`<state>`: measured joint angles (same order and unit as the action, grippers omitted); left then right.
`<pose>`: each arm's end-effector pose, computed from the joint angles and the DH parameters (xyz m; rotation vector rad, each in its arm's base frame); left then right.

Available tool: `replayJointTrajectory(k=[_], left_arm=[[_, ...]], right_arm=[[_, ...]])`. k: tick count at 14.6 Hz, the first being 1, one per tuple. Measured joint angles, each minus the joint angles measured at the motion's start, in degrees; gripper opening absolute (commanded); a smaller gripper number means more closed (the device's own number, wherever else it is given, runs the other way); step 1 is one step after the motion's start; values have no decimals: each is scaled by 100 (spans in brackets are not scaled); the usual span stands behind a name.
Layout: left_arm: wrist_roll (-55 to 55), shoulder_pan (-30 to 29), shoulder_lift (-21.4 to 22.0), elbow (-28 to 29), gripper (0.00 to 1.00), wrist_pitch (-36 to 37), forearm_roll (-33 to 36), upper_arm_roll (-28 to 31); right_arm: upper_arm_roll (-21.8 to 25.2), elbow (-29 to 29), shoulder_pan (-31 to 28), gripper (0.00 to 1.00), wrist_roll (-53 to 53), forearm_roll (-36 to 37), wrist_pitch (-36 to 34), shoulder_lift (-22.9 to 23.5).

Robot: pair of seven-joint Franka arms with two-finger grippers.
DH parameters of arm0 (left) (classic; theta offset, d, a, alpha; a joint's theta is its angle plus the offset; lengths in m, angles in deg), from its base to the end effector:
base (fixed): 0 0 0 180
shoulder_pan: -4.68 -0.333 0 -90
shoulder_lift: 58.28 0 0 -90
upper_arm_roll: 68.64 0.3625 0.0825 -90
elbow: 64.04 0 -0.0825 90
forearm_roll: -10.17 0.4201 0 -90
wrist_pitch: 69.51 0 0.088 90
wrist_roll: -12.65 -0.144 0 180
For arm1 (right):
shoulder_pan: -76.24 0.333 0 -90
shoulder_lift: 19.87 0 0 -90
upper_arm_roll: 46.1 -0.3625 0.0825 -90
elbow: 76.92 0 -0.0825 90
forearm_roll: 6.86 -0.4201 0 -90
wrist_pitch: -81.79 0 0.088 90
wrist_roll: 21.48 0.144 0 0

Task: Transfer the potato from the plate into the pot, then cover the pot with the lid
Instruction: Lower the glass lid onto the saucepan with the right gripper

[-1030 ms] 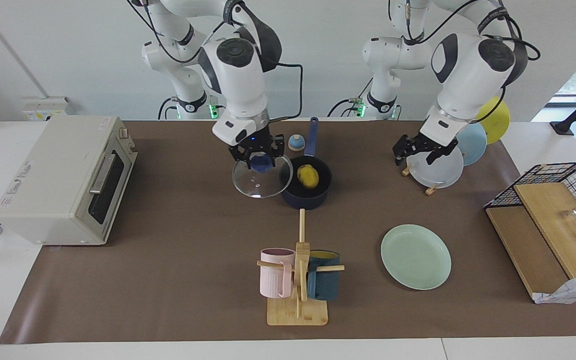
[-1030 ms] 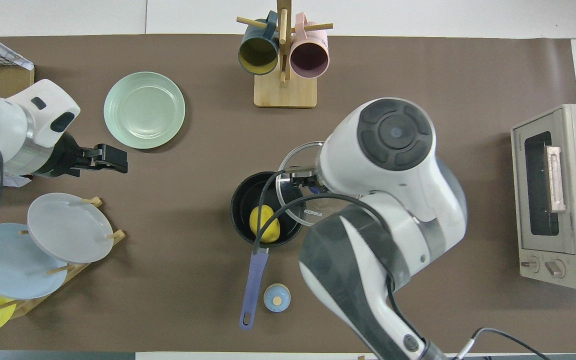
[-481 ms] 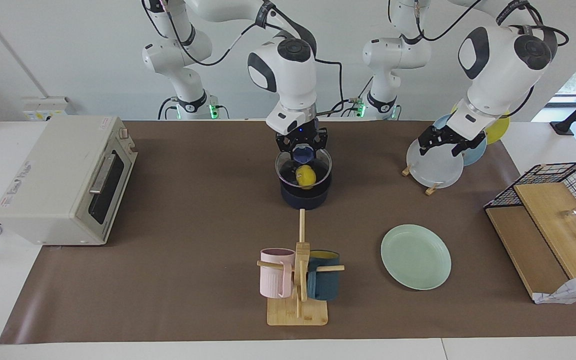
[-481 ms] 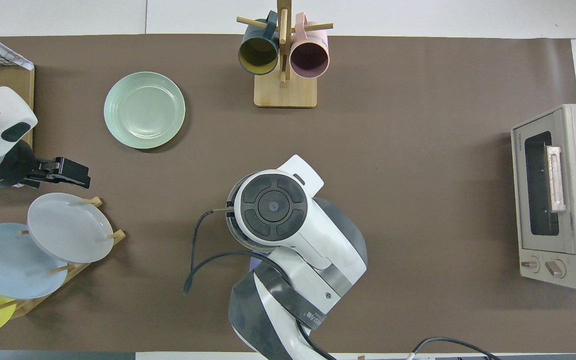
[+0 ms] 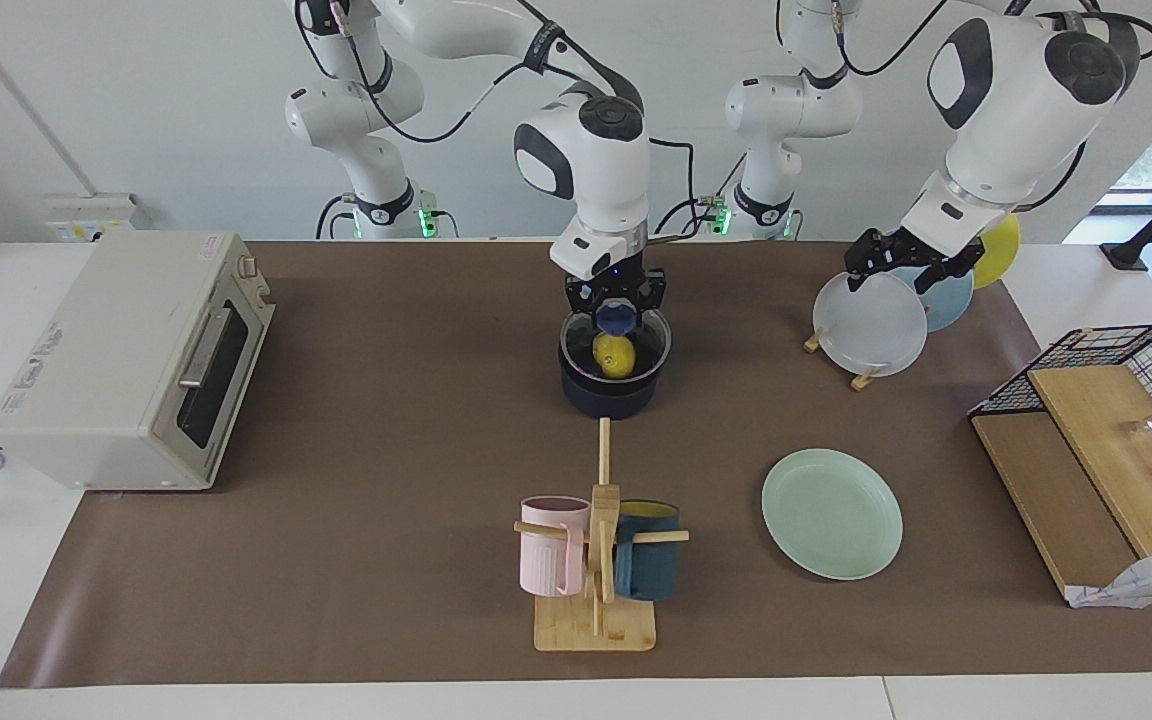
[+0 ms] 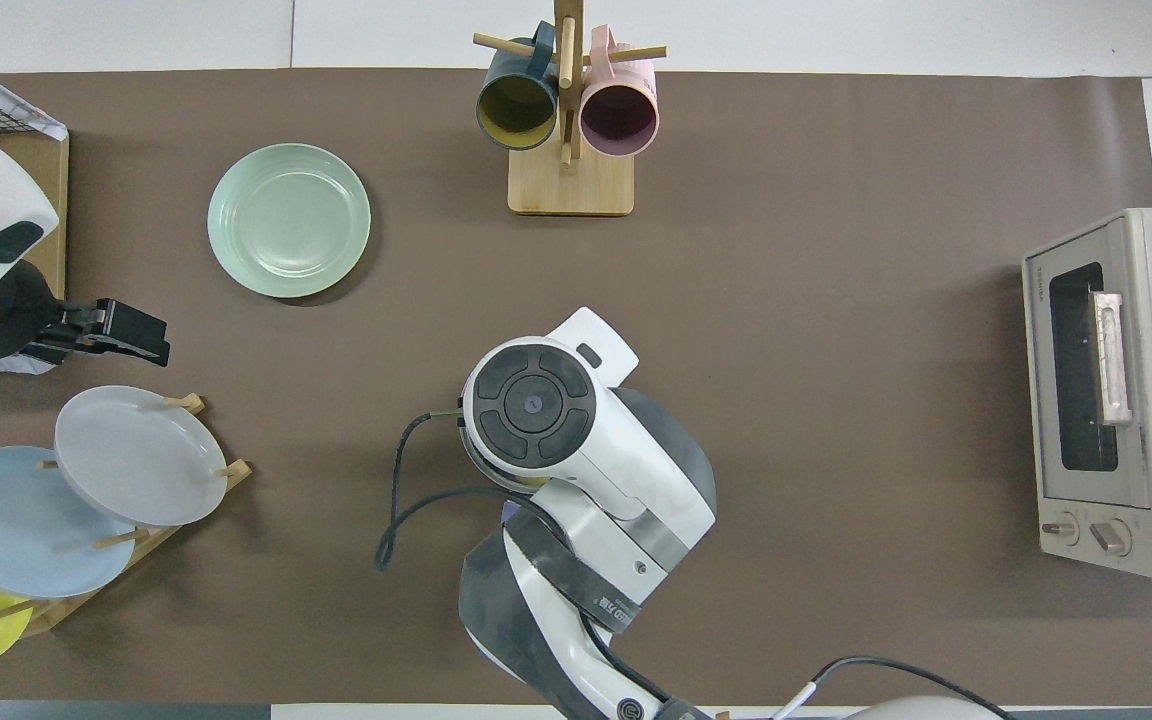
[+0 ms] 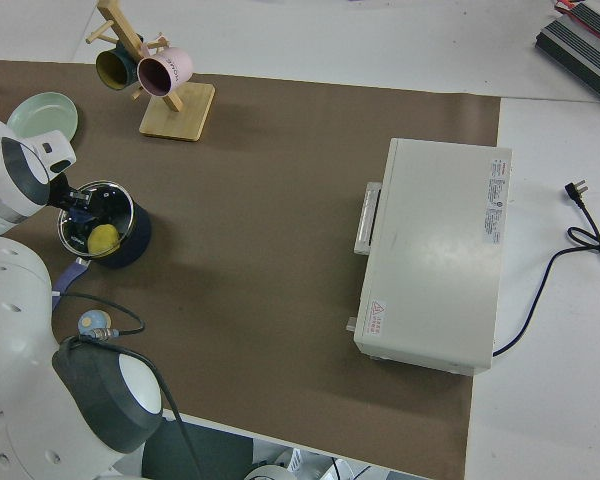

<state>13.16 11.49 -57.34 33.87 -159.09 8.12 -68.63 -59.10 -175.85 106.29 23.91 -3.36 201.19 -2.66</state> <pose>0.5677 -0.0729 0.5737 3.1030 -0.1673 -0.2038 0.5195 0.4620 0.4098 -3.0867 0.0379 -0.0590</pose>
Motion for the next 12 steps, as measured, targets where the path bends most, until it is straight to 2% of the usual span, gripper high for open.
replayJointTrajectory(k=[12], left_arm=[[79, 28, -23, -44, 100, 0, 0, 14]], right_arm=[[-6, -1, 62, 0, 0, 59, 27, 119]])
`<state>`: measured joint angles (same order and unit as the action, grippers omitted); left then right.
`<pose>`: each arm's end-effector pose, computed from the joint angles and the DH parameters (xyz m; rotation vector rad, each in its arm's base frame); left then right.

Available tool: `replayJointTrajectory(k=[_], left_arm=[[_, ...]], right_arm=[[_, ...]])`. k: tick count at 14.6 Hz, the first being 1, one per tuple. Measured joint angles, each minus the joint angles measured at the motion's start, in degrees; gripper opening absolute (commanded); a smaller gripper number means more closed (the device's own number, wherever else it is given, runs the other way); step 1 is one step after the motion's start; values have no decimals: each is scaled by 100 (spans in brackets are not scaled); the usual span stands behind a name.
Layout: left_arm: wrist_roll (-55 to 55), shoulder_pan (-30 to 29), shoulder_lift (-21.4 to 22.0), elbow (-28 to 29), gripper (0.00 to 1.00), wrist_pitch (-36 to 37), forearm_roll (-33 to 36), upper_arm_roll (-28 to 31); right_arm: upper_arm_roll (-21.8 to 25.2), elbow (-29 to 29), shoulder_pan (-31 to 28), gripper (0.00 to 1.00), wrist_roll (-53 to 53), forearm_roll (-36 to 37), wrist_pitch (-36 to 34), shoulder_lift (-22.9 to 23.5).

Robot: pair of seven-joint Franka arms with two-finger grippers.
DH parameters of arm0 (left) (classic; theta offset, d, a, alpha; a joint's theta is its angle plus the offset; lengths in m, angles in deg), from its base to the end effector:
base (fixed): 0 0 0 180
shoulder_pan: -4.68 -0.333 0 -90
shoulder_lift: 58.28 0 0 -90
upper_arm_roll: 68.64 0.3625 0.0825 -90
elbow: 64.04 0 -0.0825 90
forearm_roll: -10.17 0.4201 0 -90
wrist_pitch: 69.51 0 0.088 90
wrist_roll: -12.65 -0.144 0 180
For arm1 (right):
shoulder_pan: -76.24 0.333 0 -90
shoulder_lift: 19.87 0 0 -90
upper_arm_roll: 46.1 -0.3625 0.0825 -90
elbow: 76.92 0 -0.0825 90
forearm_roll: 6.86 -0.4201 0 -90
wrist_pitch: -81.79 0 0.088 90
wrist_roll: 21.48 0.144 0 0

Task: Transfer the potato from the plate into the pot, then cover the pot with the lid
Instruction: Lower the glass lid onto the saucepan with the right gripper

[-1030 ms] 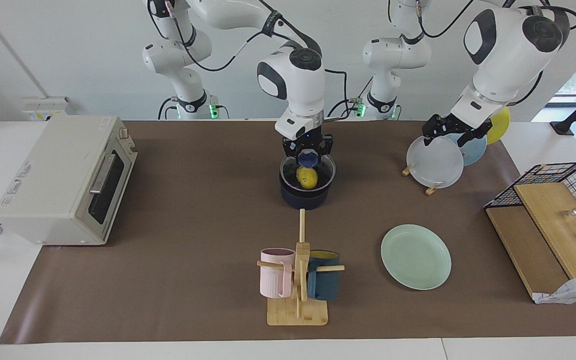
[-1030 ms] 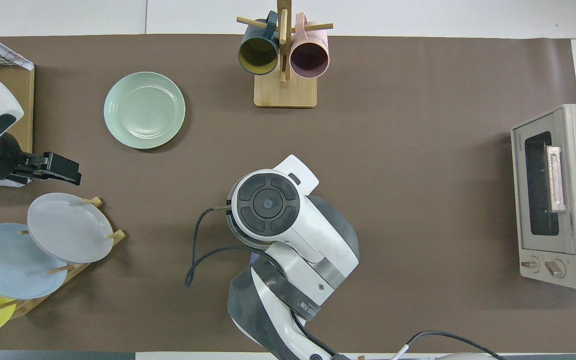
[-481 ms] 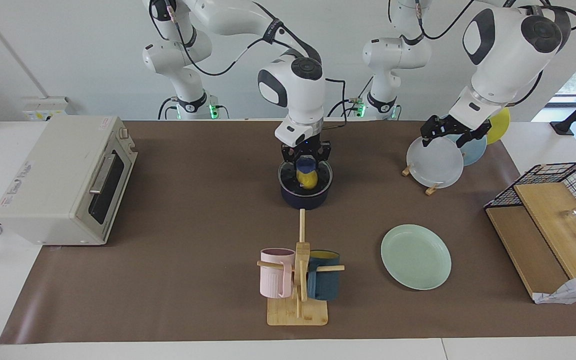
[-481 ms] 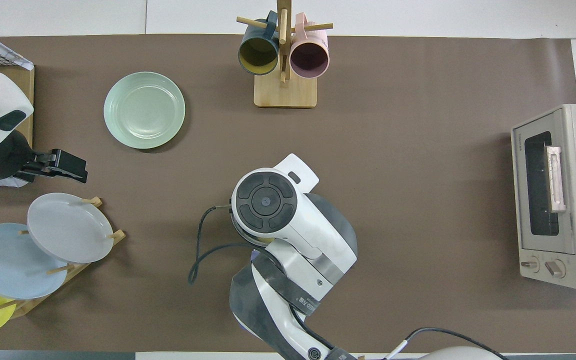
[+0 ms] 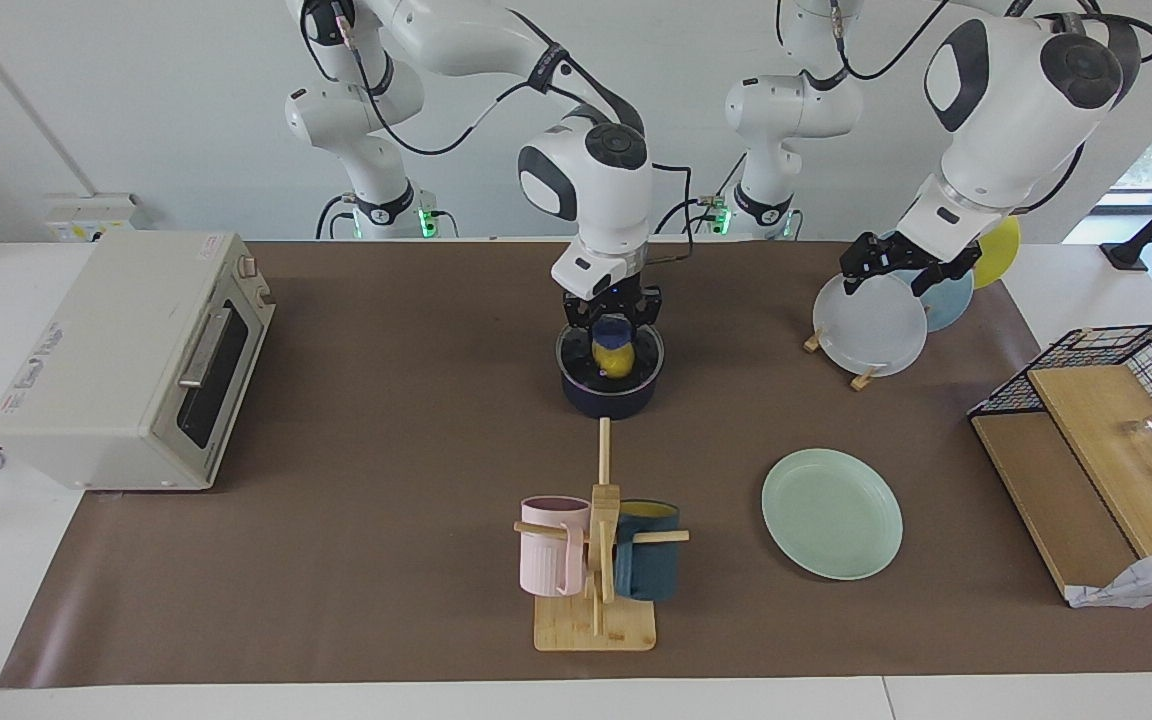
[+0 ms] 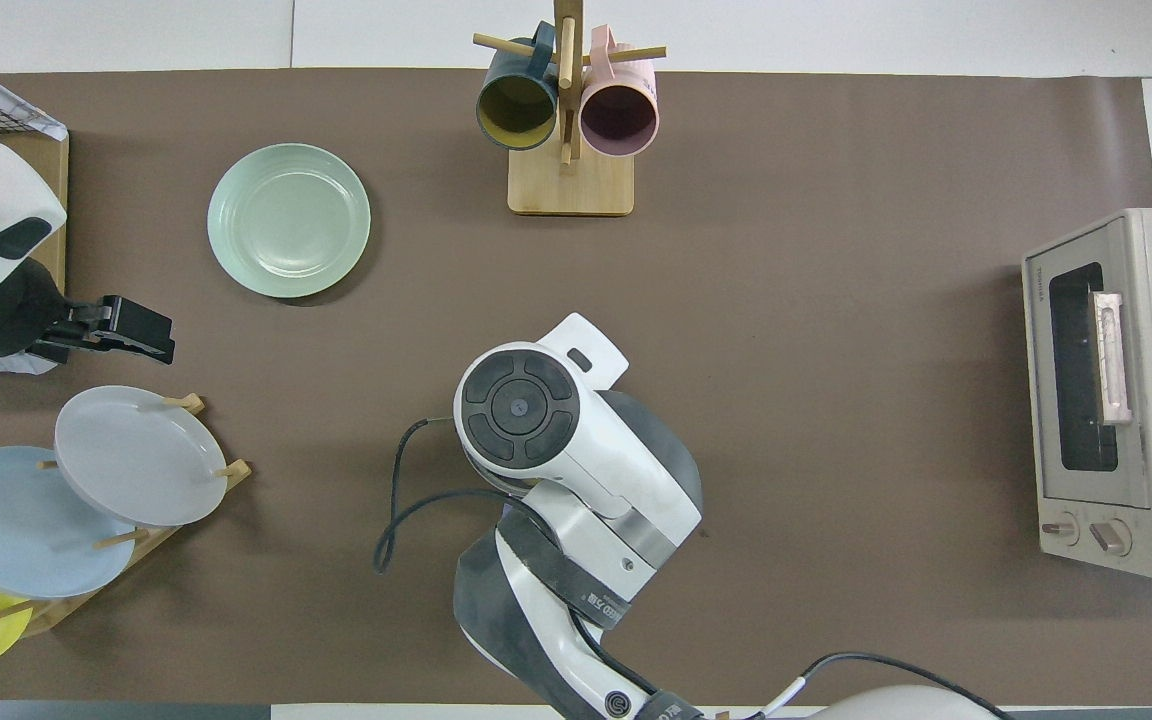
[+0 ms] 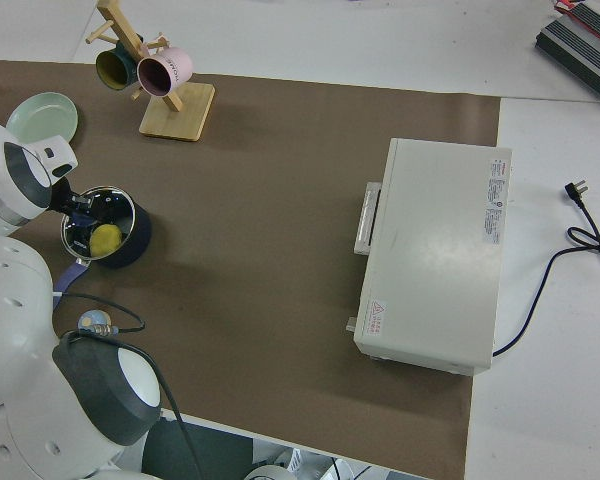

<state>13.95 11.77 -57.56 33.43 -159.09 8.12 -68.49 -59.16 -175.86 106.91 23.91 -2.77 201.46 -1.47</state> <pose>0.5693 -0.0745 0.5753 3.1050 -0.1499 -0.1983 0.5162 0.4687 0.3960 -3.1006 0.0127 -0.0459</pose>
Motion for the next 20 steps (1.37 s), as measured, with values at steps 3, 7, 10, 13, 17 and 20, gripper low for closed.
replayJointTrajectory(k=[3, 7, 10, 13, 17, 20], left_arm=[[29, 0, 2, -106, 100, 1, 0, -9], [140, 1, 2, -260, 100, 4, 0, -11], [171, 1, 2, -272, 100, 4, 0, -11], [174, 1, 2, -272, 100, 8, 0, -13], [175, 2, 2, -272, 100, 14, 0, -15], [175, 3, 2, -271, 100, 14, 0, -17]], right_arm=[[-5, 1, 46, 0, 0, 170, 7, 4], [-4, 1, 56, 50, 0, 197, 14, 6], [-4, 0, 56, 100, 0, 199, 14, 17], [-3, 7, 56, 100, 0, 210, 15, 52], [29, 244, 17, 100, 0, 273, -122, 42], [40, 434, -285, 100, -118, 331, -405, -99]])
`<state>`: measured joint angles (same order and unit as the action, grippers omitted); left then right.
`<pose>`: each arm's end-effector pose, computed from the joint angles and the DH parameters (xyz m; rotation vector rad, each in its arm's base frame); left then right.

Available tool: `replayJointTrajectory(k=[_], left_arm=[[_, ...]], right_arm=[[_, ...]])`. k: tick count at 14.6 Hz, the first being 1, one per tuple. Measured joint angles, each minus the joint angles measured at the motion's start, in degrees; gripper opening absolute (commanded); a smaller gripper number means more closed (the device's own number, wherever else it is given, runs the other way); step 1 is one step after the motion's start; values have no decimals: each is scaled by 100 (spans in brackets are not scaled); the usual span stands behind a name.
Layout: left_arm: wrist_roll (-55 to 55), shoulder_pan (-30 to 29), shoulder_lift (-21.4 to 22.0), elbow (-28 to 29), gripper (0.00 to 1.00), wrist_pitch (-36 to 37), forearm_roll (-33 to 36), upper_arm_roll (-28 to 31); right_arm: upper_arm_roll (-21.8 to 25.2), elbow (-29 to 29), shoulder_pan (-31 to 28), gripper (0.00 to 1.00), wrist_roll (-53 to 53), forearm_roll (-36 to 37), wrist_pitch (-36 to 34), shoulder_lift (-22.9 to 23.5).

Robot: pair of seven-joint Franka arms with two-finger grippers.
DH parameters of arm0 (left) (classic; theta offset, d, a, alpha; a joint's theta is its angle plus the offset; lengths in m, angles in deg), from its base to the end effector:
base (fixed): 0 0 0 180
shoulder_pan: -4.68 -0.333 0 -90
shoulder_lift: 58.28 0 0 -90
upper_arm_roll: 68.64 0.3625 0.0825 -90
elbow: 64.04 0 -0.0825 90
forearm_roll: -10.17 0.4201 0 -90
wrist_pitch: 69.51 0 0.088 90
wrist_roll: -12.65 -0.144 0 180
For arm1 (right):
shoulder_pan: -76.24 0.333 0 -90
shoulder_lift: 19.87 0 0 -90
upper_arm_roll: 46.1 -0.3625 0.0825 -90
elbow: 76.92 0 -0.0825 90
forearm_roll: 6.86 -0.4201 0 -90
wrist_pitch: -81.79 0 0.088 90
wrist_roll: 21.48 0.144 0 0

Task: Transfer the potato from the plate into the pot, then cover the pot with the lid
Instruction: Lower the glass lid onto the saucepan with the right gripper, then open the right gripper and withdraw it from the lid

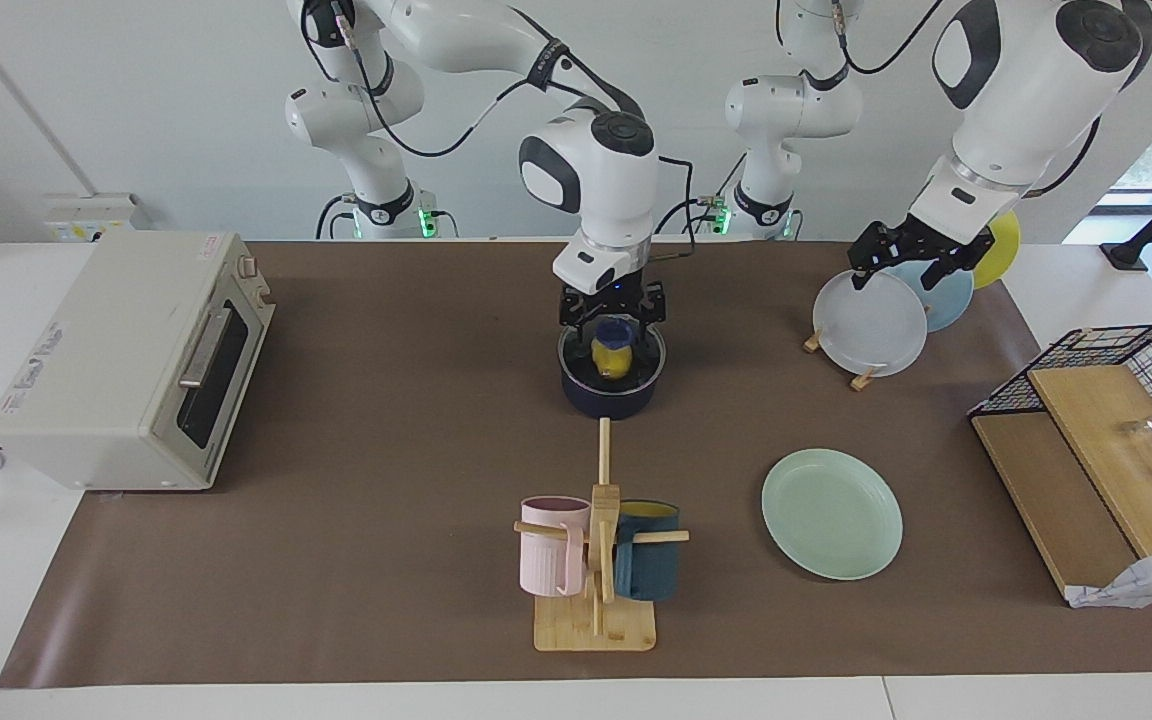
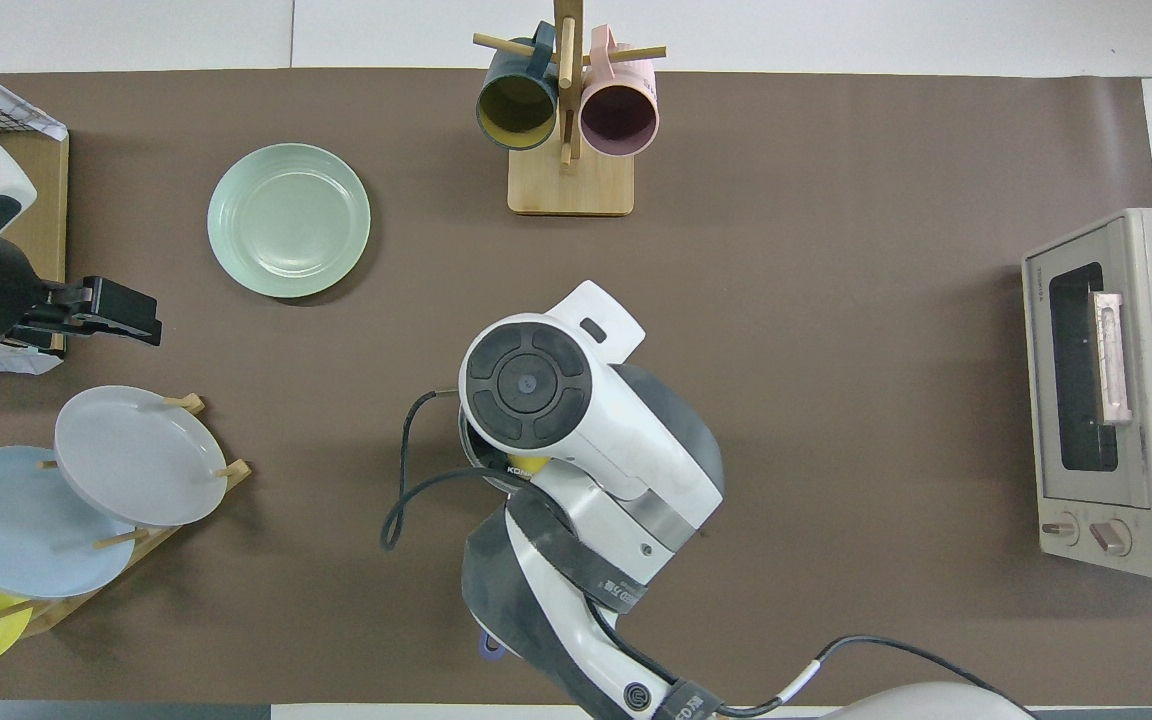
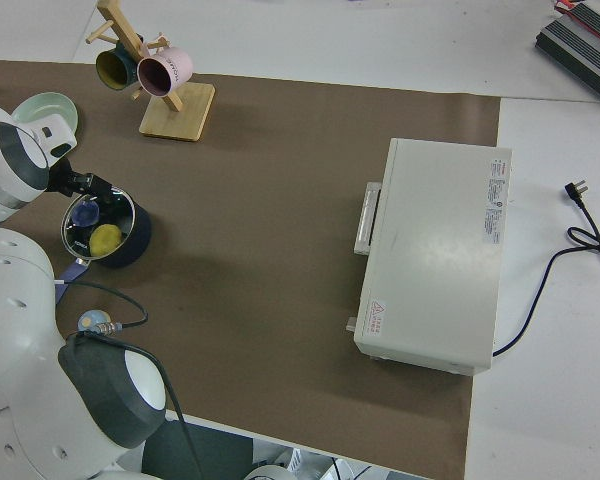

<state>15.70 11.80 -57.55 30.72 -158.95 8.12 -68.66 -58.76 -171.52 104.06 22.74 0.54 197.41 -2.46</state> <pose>0.5738 -0.0771 0.5988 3.1085 -0.1093 -0.1291 0.5521 0.4373 0.4397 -3.1296 0.0401 -0.1385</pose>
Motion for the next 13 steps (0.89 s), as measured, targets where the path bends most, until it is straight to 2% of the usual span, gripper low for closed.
replayJointTrajectory(k=[7, 11, 13], left_arm=[[0, 1, 0, 3, 100, 0, 0, -5], [0, 1, 0, 5, 100, 7, 0, -6], [0, 1, 0, 6, 100, 24, 0, -6]], right_arm=[[103, 800, -1332, 100, -1518, -76, -1502, -502], [125, 844, -2374, 100, -2649, -280, -2355, -1015], [126, 823, -2586, 100, -2776, -304, -2571, -1166]])
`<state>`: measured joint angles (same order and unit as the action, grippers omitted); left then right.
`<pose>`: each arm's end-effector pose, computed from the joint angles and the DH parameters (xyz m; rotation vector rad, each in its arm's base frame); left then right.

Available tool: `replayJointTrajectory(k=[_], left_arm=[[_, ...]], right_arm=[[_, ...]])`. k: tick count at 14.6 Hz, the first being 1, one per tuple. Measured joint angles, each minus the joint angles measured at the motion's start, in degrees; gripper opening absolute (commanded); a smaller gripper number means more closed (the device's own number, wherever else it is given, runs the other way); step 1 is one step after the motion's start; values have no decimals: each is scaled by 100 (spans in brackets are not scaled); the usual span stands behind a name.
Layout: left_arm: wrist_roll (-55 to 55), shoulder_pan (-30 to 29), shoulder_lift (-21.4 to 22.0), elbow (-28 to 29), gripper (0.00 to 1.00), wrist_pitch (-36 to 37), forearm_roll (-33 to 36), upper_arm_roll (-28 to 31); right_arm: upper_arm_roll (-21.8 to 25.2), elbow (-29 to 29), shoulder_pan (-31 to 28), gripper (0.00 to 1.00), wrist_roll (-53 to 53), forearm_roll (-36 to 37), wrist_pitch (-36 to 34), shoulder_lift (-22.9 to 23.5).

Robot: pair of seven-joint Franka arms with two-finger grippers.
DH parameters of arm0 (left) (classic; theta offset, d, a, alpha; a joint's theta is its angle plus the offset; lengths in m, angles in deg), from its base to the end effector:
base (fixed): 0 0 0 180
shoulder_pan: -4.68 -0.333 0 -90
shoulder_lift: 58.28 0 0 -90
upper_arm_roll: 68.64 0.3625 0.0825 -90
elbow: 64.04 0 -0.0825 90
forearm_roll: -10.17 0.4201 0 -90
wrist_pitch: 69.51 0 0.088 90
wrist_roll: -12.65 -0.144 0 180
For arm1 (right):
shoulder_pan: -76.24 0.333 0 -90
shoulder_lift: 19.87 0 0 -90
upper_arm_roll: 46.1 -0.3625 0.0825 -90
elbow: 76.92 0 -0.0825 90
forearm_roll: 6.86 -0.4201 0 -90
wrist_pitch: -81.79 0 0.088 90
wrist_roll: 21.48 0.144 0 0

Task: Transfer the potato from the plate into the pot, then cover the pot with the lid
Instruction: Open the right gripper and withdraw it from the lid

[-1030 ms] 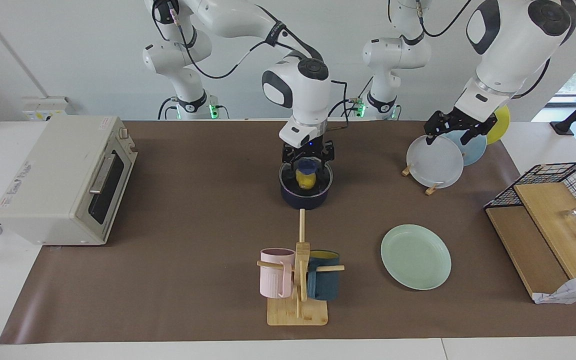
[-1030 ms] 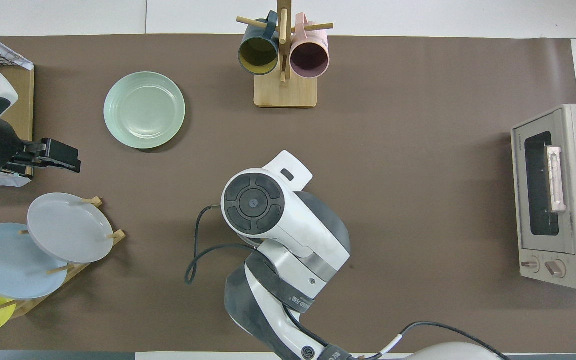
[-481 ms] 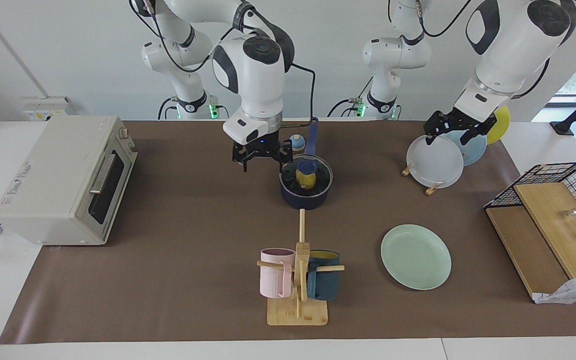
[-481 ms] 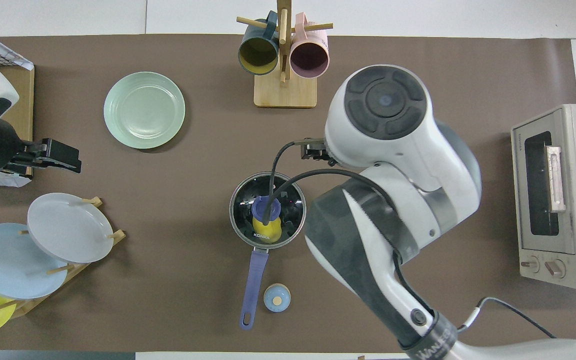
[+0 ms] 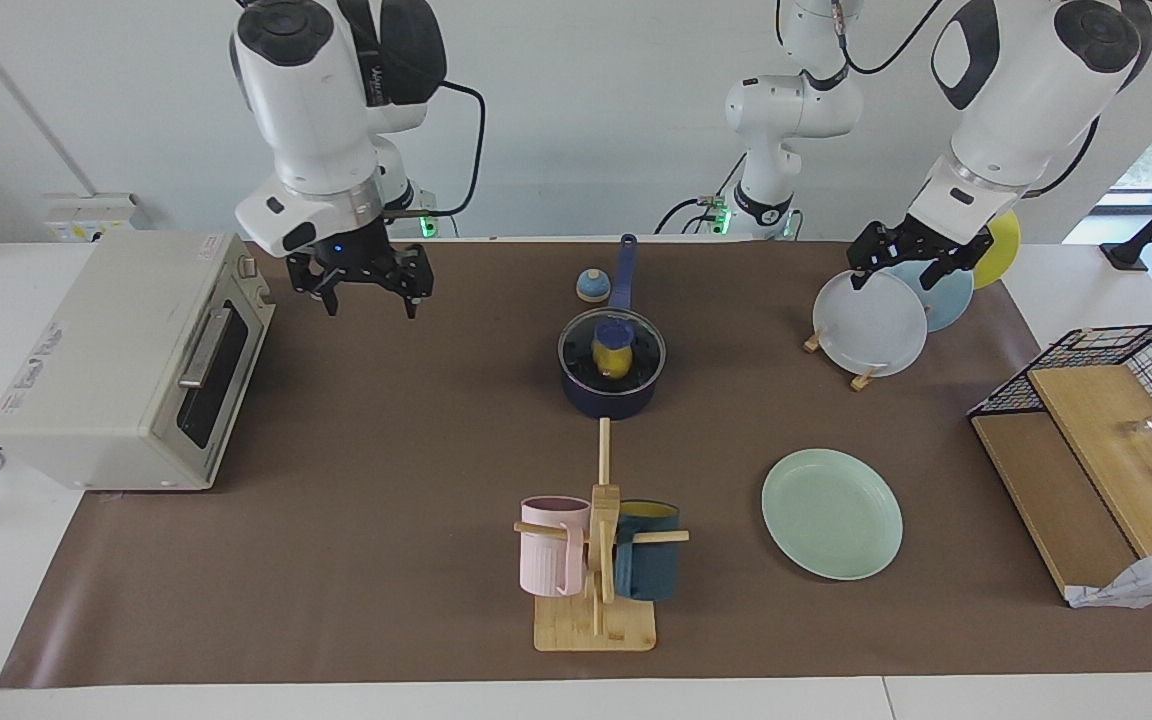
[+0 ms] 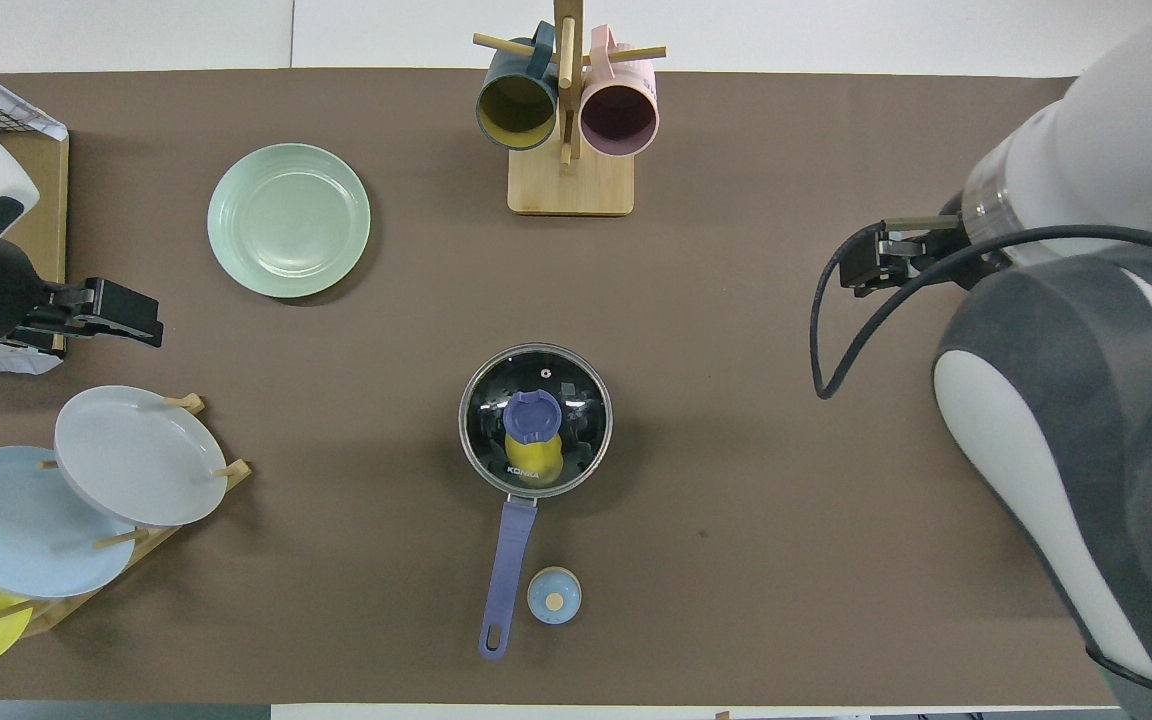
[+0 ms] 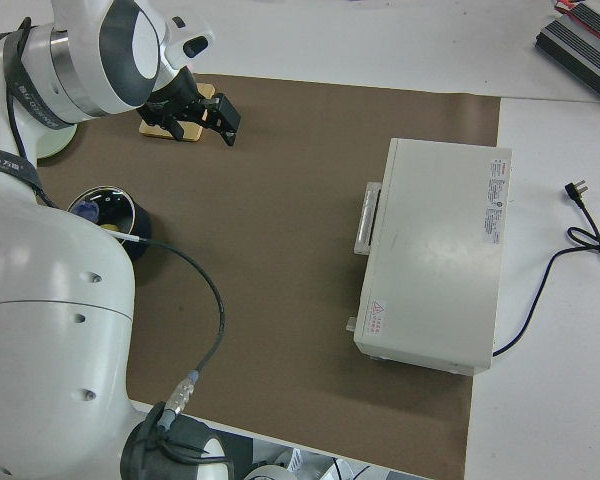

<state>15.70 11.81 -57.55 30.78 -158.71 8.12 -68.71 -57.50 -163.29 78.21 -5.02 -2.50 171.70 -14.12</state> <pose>0.5730 -0.0776 0.5980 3.1086 -0.1110 -0.1373 0.6101 0.1276 0.6064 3.0765 -0.0820 -0.0321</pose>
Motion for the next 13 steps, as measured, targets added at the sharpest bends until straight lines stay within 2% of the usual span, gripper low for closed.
replayJointTrajectory(k=[5, 10, 13], left_arm=[[0, 0, 0, 0, 100, 7, 0, 0], [0, 0, 0, 0, 100, 9, 0, 0], [0, 0, 0, 0, 100, 9, 0, 0]], right_arm=[[33, -215, -36, 100, -45, 1, -144, -103], [1079, -328, 34, 100, -1117, -161, -145, -175], [1179, -619, 121, 100, -1171, -177, -143, -421]])
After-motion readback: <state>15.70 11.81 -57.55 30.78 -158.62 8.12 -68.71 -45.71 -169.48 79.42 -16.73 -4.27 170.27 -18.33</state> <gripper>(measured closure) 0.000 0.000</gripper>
